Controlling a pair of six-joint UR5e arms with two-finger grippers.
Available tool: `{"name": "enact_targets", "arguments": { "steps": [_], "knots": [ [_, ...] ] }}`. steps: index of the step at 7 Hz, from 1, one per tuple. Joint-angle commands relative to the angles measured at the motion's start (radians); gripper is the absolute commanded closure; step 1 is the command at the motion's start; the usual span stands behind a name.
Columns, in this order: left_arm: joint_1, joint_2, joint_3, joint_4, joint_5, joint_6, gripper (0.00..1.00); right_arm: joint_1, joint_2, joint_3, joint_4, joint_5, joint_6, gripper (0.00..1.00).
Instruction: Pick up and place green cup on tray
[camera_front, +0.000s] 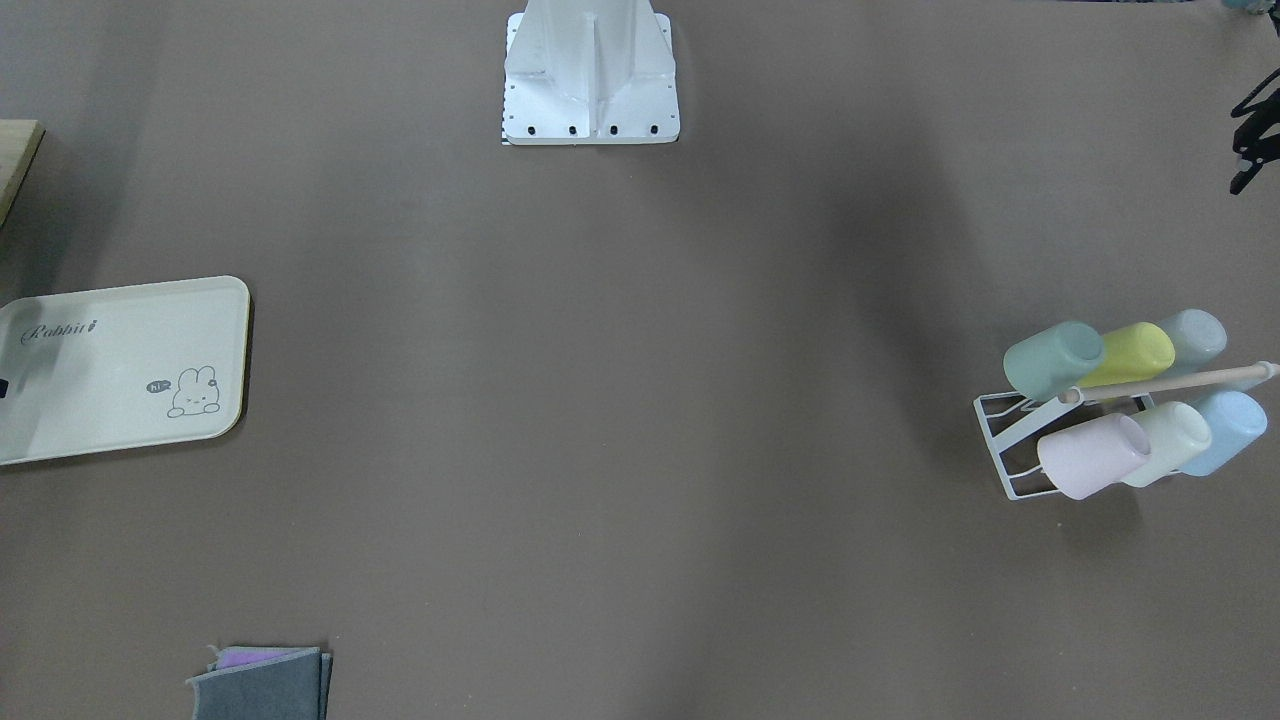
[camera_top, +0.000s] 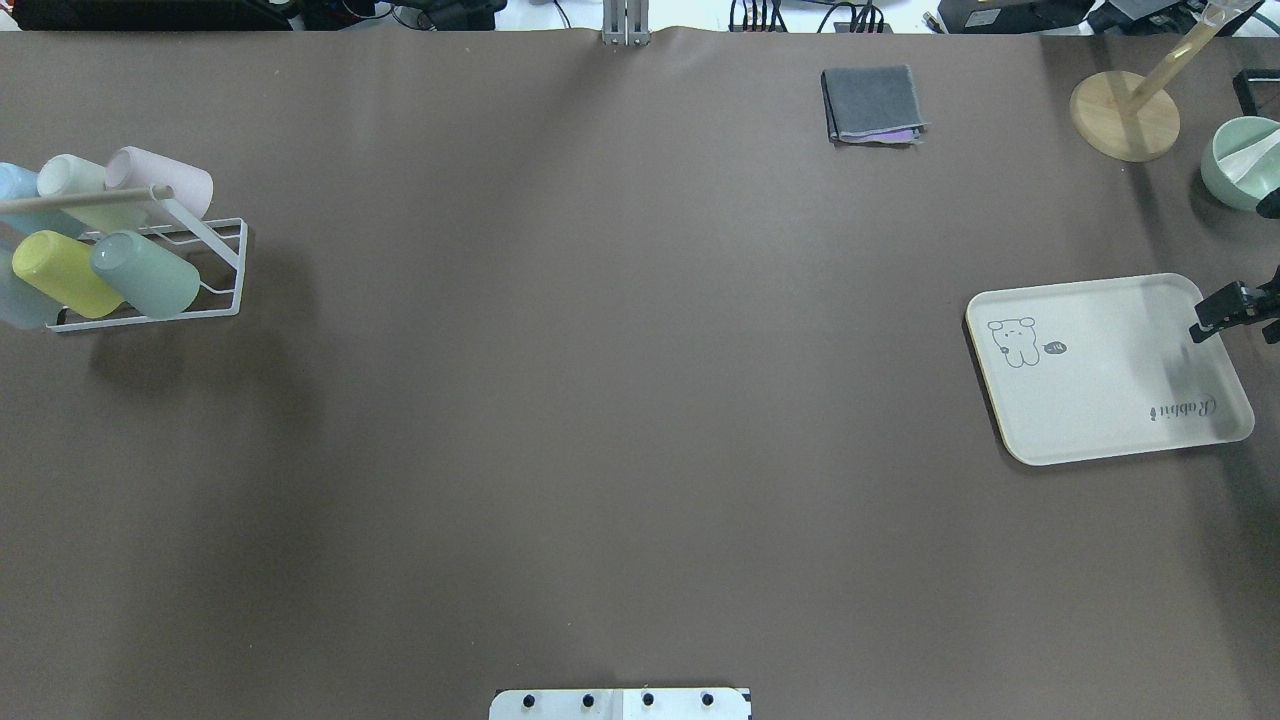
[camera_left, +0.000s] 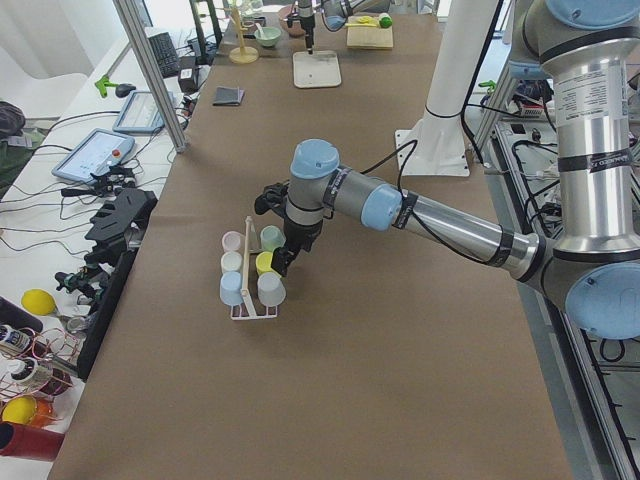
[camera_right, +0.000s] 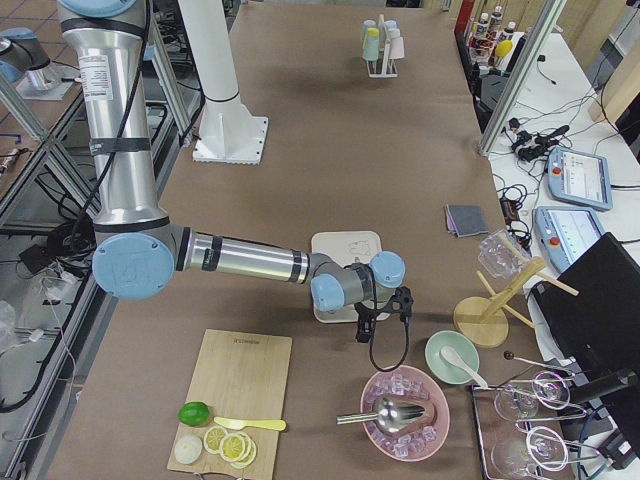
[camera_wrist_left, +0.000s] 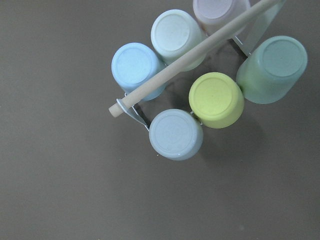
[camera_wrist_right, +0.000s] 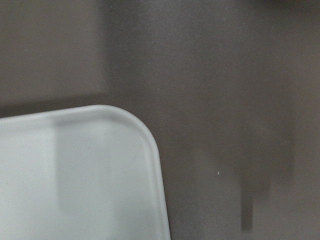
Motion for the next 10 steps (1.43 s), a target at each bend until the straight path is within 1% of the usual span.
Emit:
{"name": "enact_targets", "arguments": {
  "steps": [1,2,3,4,5,6,7,8,9,10],
  "knots": [
    [0.115,-0.004,-0.055,0.0,0.13,0.003,0.02,0.001,-0.001,-0.006,0.006,0.028,0.001,0.42],
    [0.16,-0.004,-0.091,0.0,0.208,0.053,0.02,-0.001,-0.001,-0.004,0.006,0.032,0.001,0.62],
    [0.189,-0.002,-0.116,0.006,0.296,0.136,0.02,-0.001,0.001,-0.005,0.006,0.032,-0.001,0.75],
    [0.217,-0.002,-0.118,0.006,0.368,0.205,0.02,-0.001,0.001,-0.006,0.006,0.034,-0.001,0.92],
    [0.256,-0.004,-0.124,0.006,0.45,0.277,0.02,-0.001,0.004,-0.002,0.006,0.034,0.001,1.0],
    [0.292,-0.004,-0.134,0.008,0.535,0.343,0.02,-0.001,0.004,-0.009,0.006,0.034,0.001,1.0],
    [0.335,-0.004,-0.142,0.015,0.596,0.389,0.02,-0.001,0.005,0.001,0.007,0.046,-0.005,1.0],
    [0.373,-0.004,-0.162,0.037,0.667,0.444,0.02,0.001,0.007,0.046,0.007,0.104,-0.001,1.0],
    [0.398,-0.005,-0.185,0.041,0.695,0.474,0.02,0.001,0.01,0.124,-0.014,0.147,0.002,1.0],
    [0.451,-0.007,-0.194,0.043,0.751,0.478,0.02,-0.001,0.058,0.169,-0.073,0.204,0.061,1.0]
  ]
}}
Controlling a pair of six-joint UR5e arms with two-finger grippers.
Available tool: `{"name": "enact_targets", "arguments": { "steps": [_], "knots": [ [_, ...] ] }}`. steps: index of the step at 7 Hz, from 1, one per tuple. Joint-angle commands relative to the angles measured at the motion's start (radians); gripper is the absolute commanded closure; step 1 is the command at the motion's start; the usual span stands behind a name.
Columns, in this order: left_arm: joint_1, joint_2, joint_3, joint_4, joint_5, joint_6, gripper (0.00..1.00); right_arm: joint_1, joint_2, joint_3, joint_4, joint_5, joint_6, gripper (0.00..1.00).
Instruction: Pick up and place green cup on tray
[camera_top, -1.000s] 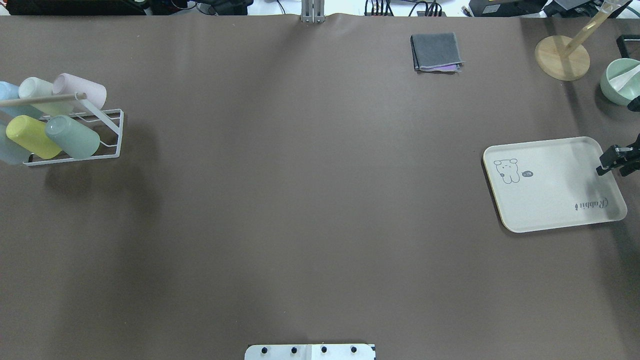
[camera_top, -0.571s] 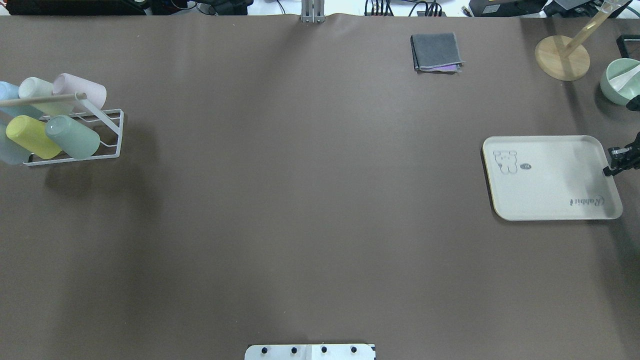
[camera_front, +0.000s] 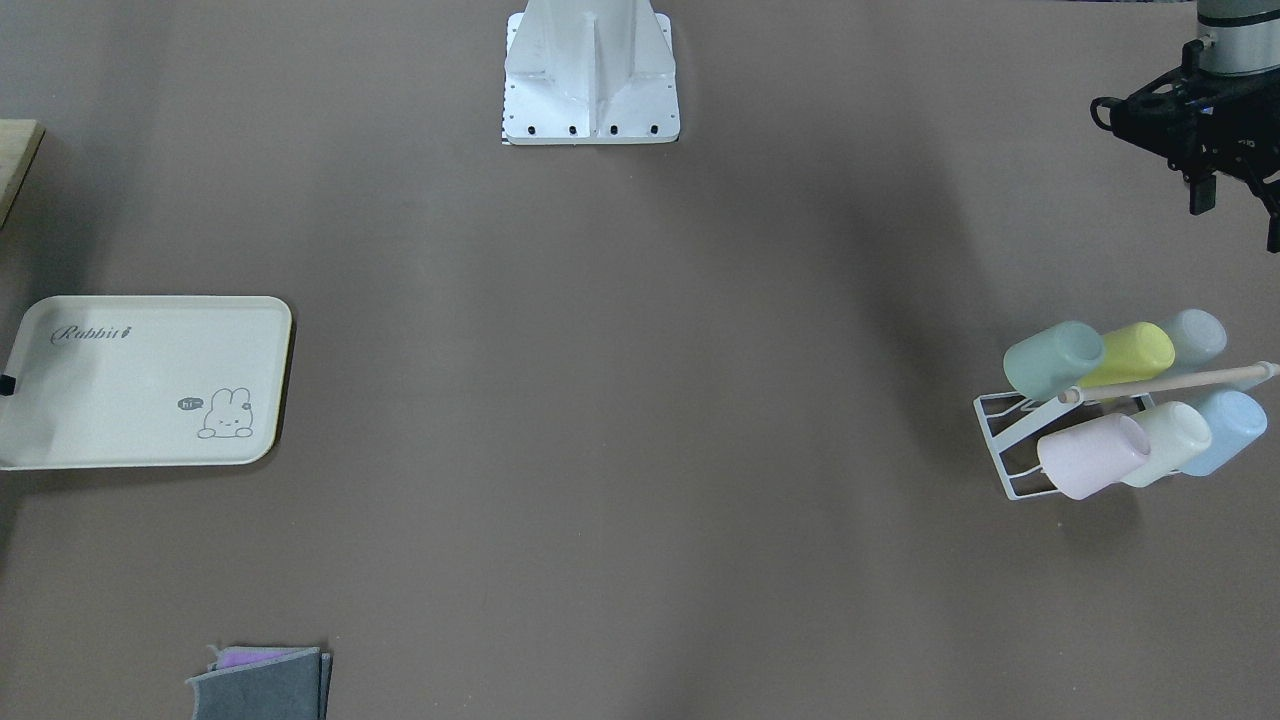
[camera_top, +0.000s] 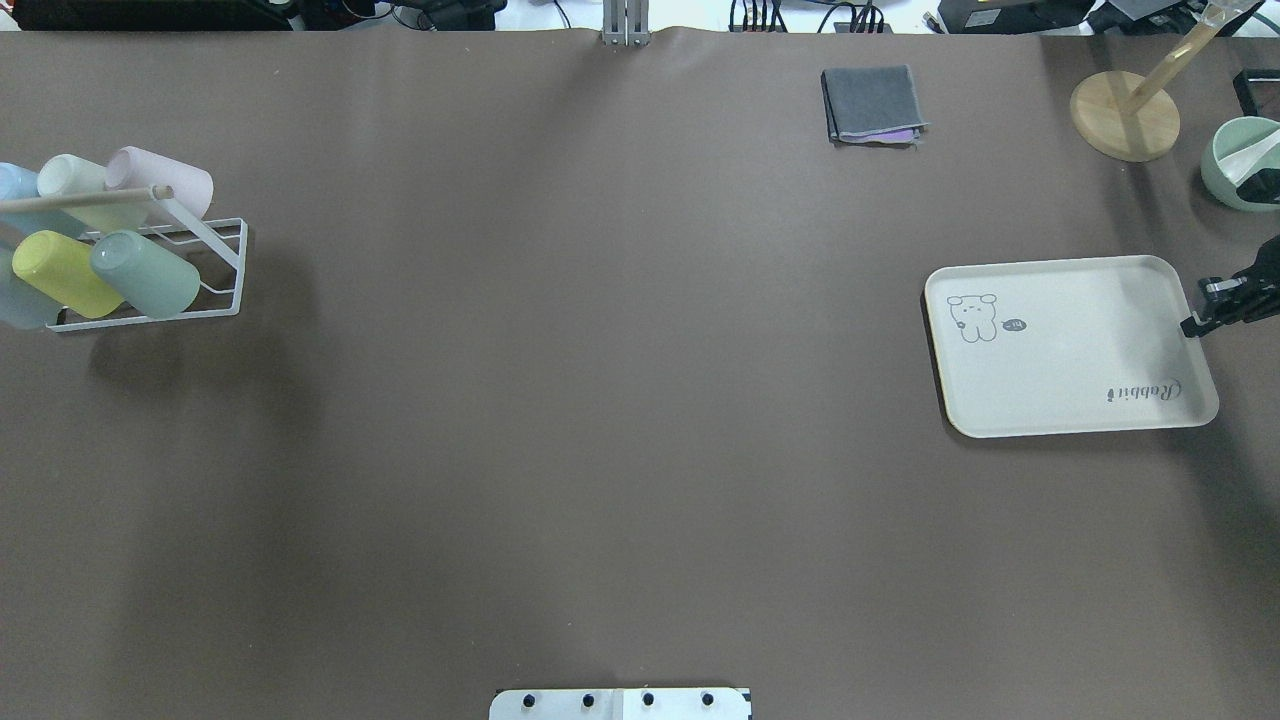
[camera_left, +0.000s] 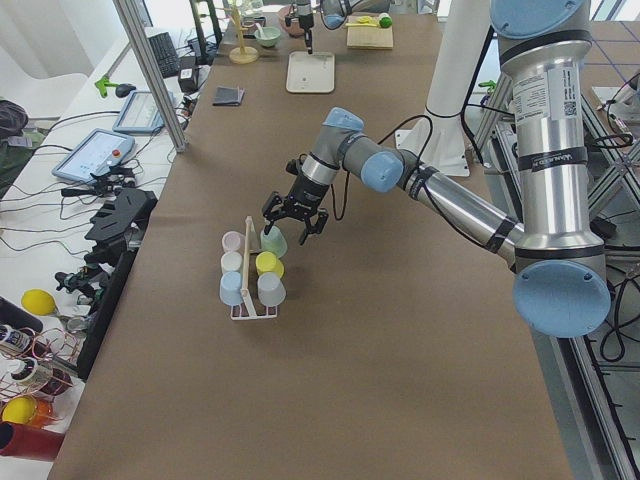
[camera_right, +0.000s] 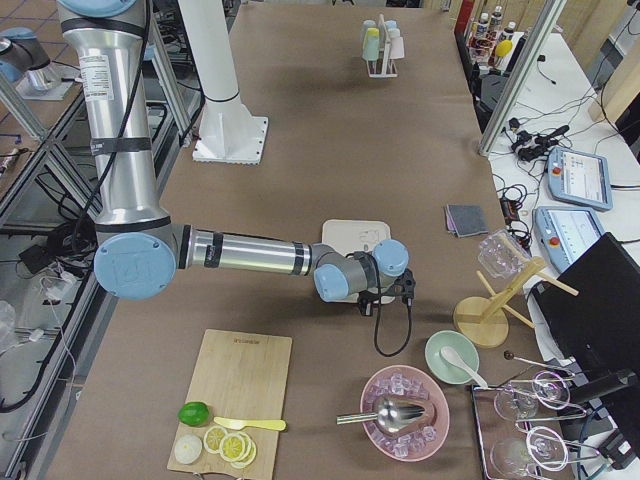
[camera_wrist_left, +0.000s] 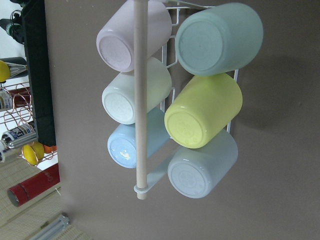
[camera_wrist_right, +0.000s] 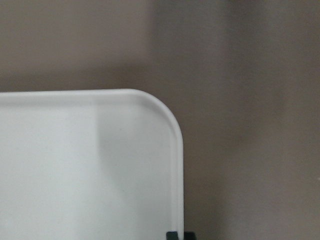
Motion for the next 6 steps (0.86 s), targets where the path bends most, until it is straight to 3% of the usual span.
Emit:
{"name": "enact_targets", "arguments": {
  "steps": [1,2,4,6],
  "knots": [
    [0.124,-0.001,-0.025,0.027,0.143,0.024,0.02,-0.041,0.14,0.078,-0.056,0.089,0.2,1.0],
    [0.173,-0.027,-0.034,0.083,0.194,0.024,0.02,-0.096,0.228,0.078,-0.057,0.086,0.321,1.0],
    [0.276,-0.076,-0.08,0.242,0.304,0.024,0.02,-0.24,0.291,0.133,-0.046,0.059,0.519,1.0],
    [0.388,-0.136,-0.082,0.395,0.424,0.024,0.02,-0.39,0.372,0.144,-0.043,0.002,0.554,1.0]
  ]
}}
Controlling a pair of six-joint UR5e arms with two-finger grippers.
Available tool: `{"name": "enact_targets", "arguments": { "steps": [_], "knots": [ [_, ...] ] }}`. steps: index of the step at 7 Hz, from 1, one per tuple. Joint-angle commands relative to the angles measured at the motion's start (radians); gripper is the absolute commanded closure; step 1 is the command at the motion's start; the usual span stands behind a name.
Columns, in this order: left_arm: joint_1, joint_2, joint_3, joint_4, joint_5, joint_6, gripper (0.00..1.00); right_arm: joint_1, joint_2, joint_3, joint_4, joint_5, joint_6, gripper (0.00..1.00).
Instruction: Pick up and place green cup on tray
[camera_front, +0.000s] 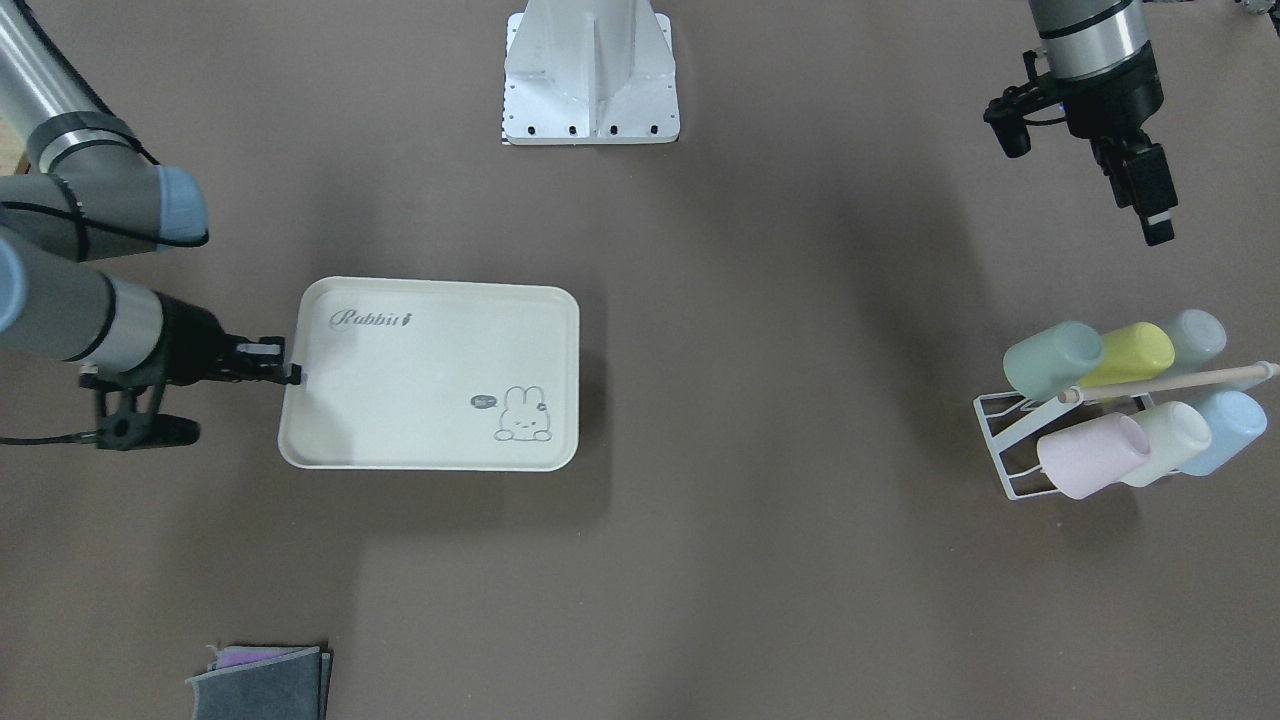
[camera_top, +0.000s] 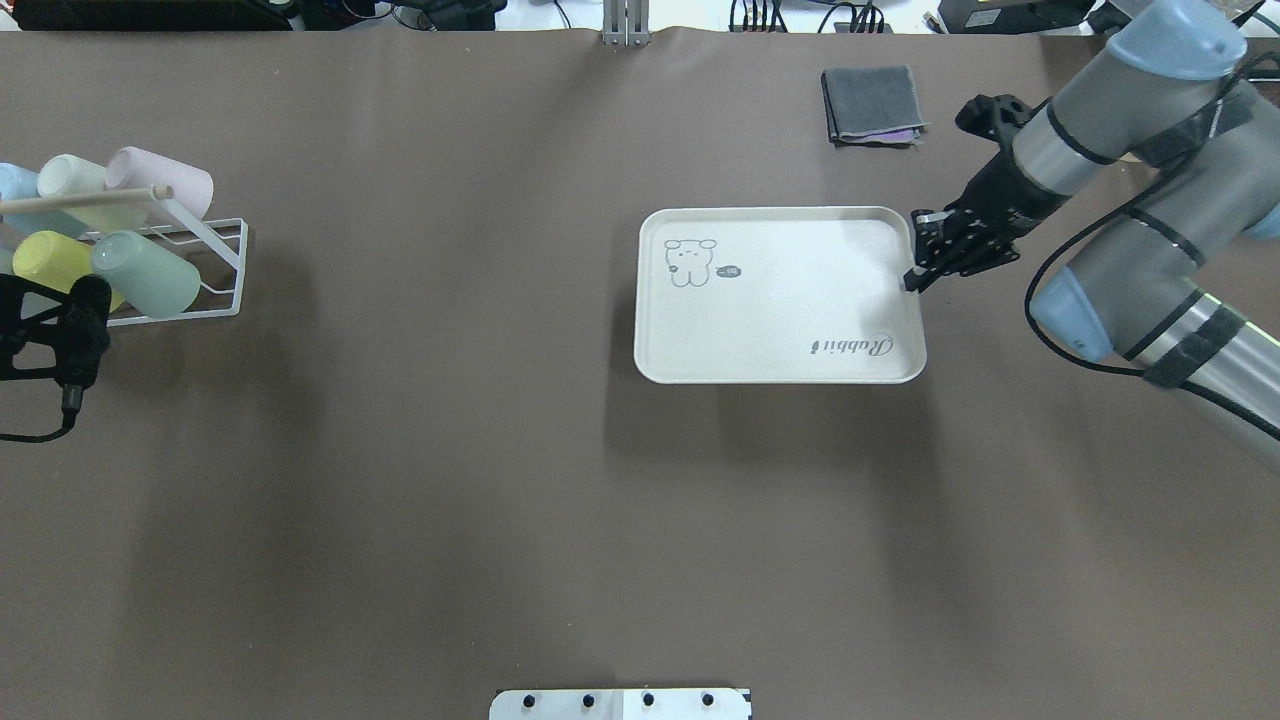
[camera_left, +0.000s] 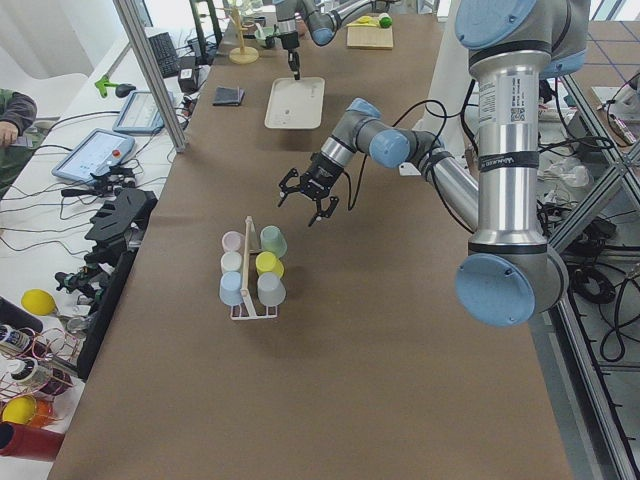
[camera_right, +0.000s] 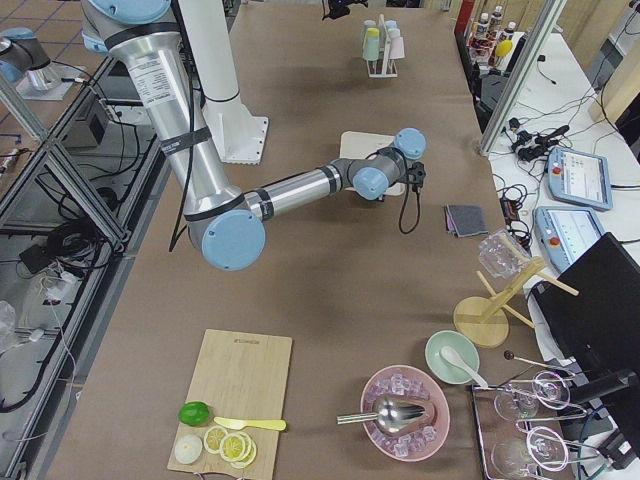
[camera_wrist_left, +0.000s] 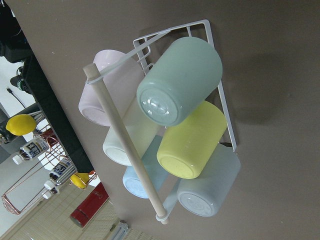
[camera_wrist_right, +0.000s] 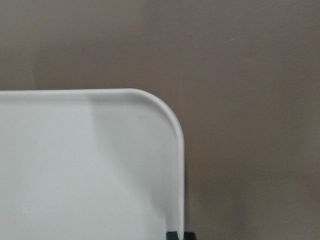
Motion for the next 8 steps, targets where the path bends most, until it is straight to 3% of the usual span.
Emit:
{"name": "enact_targets", "arguments": {
  "steps": [1,2,3,5,8],
  "knots": [
    [0.101,-0.138,0.01,0.233,0.083,0.0,0.02,-0.157,0.088,0.012,0.001,-0.115,0.055,1.0],
    [0.134,-0.262,0.057,0.379,0.124,-0.001,0.02,-0.201,0.09,0.025,0.003,-0.149,0.125,1.0],
    [0.155,-0.29,0.088,0.417,0.143,-0.003,0.02,-0.243,0.108,0.025,0.004,-0.215,0.173,1.0],
    [0.18,-0.284,0.159,0.419,0.224,-0.001,0.02,-0.26,0.107,0.027,0.006,-0.223,0.174,1.0],
    [0.198,-0.219,0.235,0.411,0.338,-0.011,0.02,-0.291,0.09,0.016,0.096,-0.244,0.181,1.0]
  ]
}}
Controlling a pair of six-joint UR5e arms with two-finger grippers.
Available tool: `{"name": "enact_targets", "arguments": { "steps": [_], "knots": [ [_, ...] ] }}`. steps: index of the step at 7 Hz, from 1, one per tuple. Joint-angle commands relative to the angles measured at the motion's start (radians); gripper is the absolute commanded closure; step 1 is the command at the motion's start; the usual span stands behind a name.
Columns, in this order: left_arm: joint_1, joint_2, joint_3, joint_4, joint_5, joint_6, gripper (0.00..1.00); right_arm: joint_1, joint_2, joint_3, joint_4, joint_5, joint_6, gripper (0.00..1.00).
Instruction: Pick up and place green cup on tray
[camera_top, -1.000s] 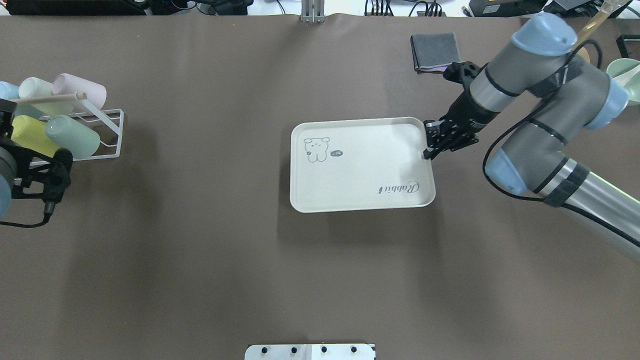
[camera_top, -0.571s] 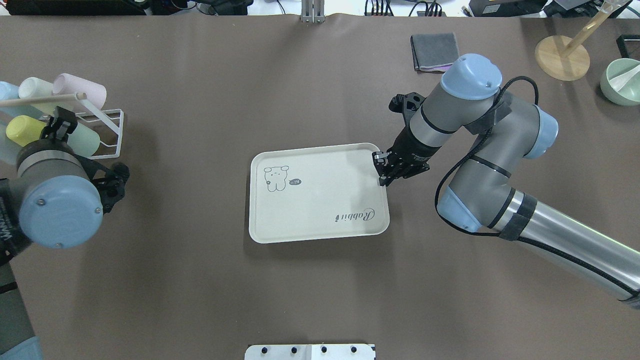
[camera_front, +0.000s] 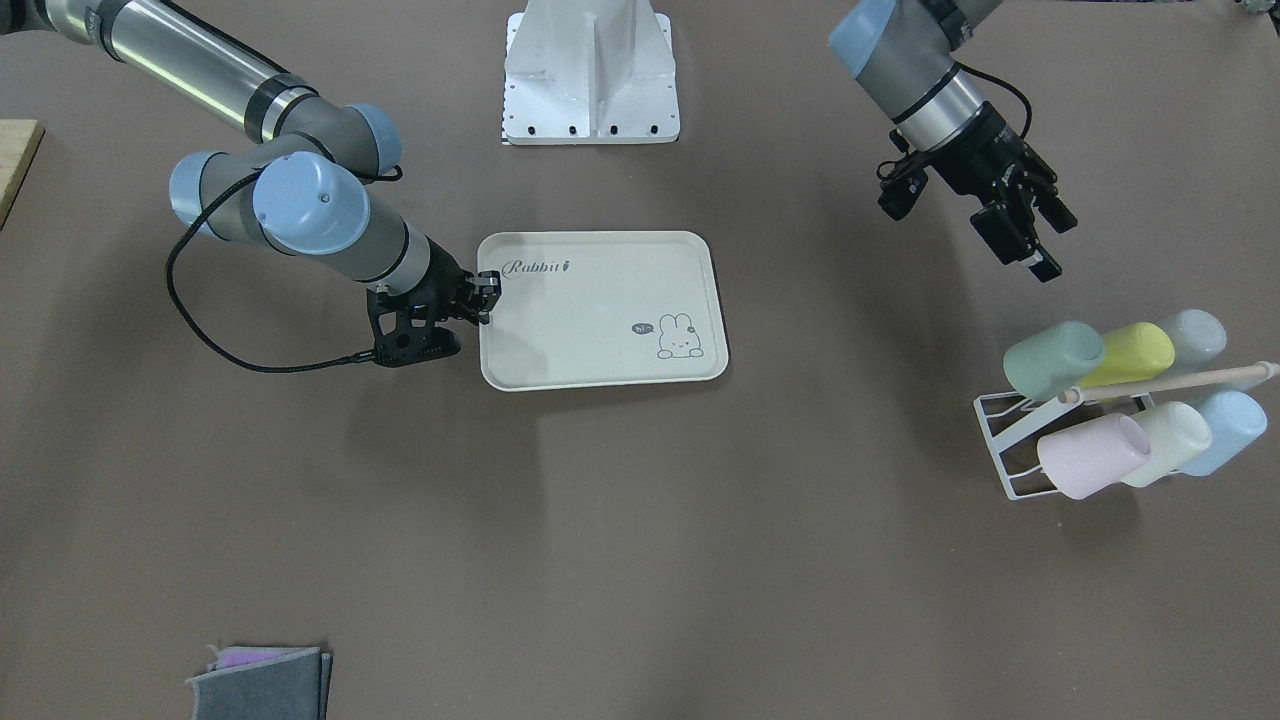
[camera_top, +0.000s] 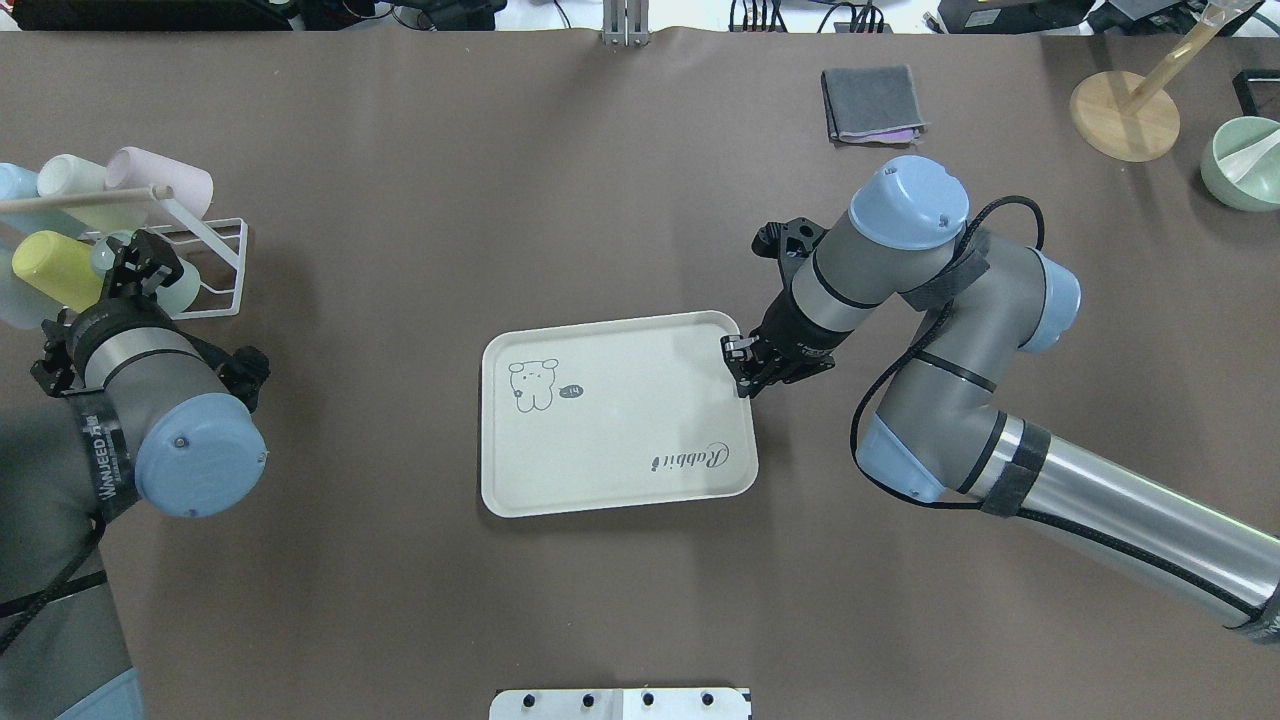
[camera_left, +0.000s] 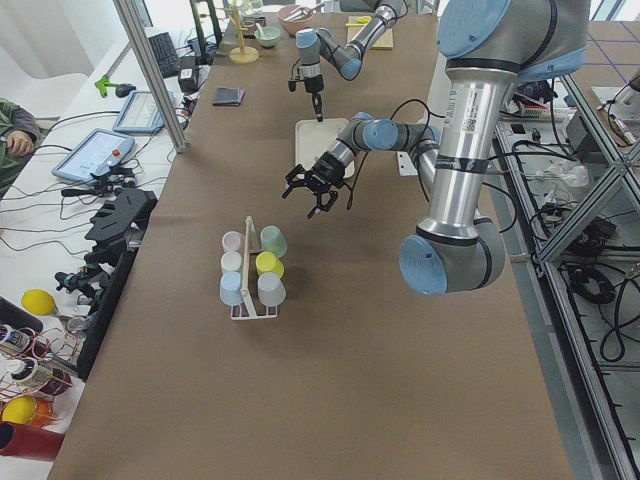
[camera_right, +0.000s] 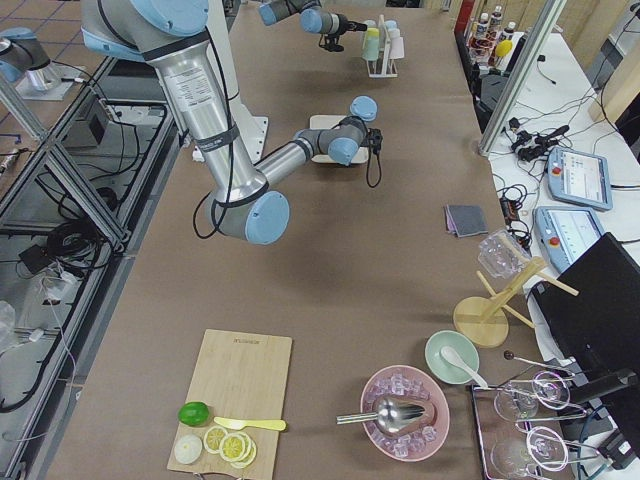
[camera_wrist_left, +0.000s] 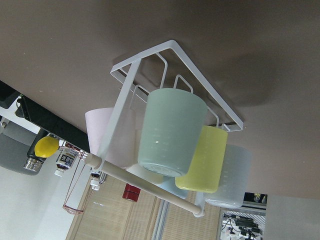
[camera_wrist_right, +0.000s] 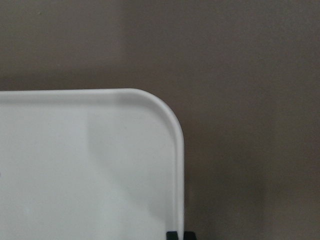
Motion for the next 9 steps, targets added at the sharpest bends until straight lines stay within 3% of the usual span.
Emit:
{"name": "enact_targets", "arguments": {
  "steps": [1,2,3,5,7,9],
  "knots": [
    [0.017,0.01,0.072,-0.007,0.067,-0.001,0.02,-0.011,0.0,-0.002,0.022,-0.002,0.007,0.79],
    [0.031,0.007,0.095,-0.016,0.096,0.002,0.02,-0.008,-0.003,-0.002,0.021,0.007,0.033,0.06],
    [0.037,-0.002,0.129,-0.022,0.113,0.005,0.02,-0.006,-0.006,0.001,0.015,0.005,0.036,0.0],
    [0.042,-0.013,0.164,-0.023,0.157,0.005,0.02,0.103,-0.072,0.012,0.008,0.053,0.021,0.0],
    [0.048,-0.028,0.23,-0.042,0.191,0.006,0.02,0.222,-0.191,0.035,0.01,0.07,-0.023,0.0],
    [0.05,-0.036,0.282,-0.048,0.205,0.006,0.02,0.394,-0.39,0.037,0.007,0.073,-0.273,0.0]
  ]
}}
